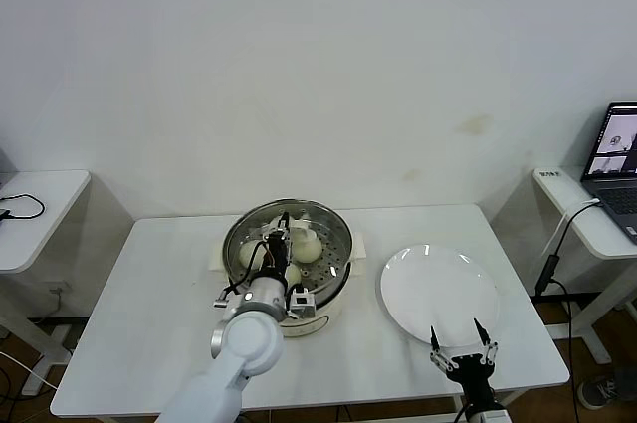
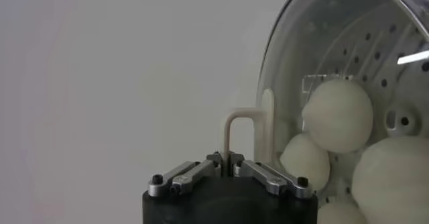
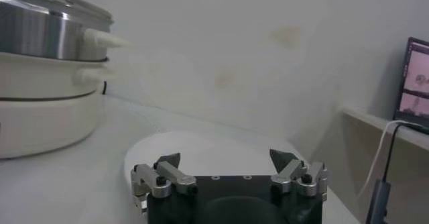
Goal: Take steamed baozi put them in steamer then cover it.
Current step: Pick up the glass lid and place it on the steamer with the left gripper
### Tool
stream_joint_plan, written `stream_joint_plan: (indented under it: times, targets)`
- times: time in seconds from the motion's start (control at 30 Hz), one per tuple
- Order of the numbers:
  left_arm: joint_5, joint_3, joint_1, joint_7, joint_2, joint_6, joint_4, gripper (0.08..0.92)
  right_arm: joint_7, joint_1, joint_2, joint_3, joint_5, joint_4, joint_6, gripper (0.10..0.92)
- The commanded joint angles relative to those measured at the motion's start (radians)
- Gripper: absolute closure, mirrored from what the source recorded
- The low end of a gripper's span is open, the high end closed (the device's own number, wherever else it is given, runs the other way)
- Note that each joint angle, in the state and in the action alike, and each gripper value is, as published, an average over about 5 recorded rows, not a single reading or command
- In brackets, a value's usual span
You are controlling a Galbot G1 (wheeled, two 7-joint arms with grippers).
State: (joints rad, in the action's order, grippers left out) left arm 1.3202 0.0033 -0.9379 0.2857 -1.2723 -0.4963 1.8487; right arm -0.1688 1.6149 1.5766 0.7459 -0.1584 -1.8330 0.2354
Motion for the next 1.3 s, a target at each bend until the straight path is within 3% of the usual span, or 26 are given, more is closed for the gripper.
stream_joint_plan:
  times: [0.03,0.77,1.03,1.3]
  targets:
    - [0.01,0.0,0.005,-0.004,-0.011,0.005,-0.016,0.868,-0.001,0.001,0.0,-0.003,0.001,0.0,0.001,0.203]
    - [0.006,-0.037,-0.026,-0.032,-0.018,0.023,-0.009,0.851,-0.006,0.009,0.0,-0.015,-0.003,-0.006,0.002,0.202]
    - [-0.022,-0.078,-0.12,-0.054,0.035,0.035,0.124,0.638,-0.007,0.013,0.0,-0.018,-0.006,-0.008,0.001,0.202]
    - [-0.127,-0.134,-0.341,-0.156,0.076,0.099,0.373,0.404,-0.007,0.023,-0.01,-0.011,0.0,-0.008,0.005,0.202]
